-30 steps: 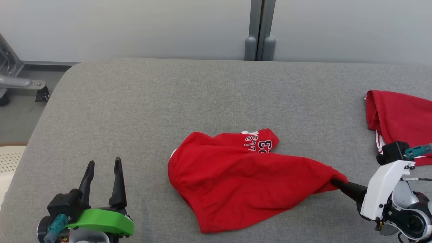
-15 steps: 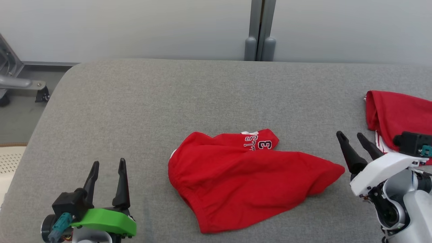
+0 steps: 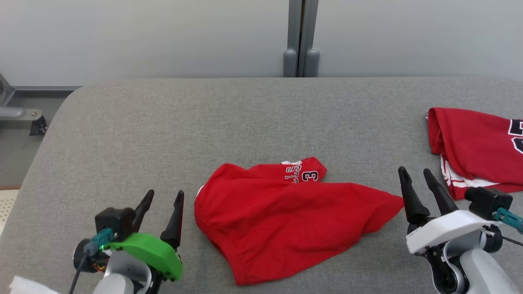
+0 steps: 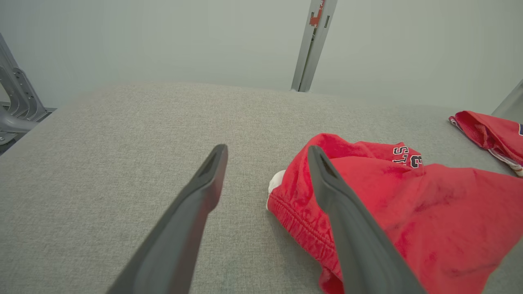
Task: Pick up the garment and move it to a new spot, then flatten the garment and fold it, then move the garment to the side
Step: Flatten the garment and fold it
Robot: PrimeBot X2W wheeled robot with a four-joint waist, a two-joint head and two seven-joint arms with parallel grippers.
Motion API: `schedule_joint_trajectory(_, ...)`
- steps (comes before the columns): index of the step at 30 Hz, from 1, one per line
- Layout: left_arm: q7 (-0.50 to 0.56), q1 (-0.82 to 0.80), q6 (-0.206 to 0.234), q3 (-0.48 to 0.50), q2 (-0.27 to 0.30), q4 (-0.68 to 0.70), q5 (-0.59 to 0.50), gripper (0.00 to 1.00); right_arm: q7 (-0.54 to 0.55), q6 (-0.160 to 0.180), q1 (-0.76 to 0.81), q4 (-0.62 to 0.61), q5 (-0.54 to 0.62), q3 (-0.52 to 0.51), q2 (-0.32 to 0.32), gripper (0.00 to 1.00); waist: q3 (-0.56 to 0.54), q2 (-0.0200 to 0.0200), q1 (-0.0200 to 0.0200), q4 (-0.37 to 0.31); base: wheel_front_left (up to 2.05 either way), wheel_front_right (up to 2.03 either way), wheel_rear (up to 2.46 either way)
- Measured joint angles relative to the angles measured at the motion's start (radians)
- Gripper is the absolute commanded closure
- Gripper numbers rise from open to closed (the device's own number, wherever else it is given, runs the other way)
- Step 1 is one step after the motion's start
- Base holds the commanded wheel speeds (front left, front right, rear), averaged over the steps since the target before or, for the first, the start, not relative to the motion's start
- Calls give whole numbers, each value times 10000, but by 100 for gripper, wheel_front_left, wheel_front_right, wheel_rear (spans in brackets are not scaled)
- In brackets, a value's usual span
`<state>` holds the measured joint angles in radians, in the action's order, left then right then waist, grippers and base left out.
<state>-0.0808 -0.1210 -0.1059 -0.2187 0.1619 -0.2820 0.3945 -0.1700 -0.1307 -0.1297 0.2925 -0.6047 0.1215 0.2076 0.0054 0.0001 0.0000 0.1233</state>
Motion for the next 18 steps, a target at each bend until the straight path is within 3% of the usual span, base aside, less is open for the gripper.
schedule_joint_trajectory(6,2646,-1199,-186,-759,401,-272,926,0,-251,0,-267,265,-127,382,27,0,-2,0,0,-291,0,0,0)
schedule_joint_trajectory(13,5582,-2790,-247,-2224,1964,-589,2197,0,-518,2,-628,522,-261,849,-21,0,113,0,0,-900,0,0,0)
schedule_joint_trajectory(18,6796,-3524,-245,-2654,2757,-882,3766,0,-742,2,-1036,570,-393,1108,-161,0,373,0,0,-1505,0,0,0)
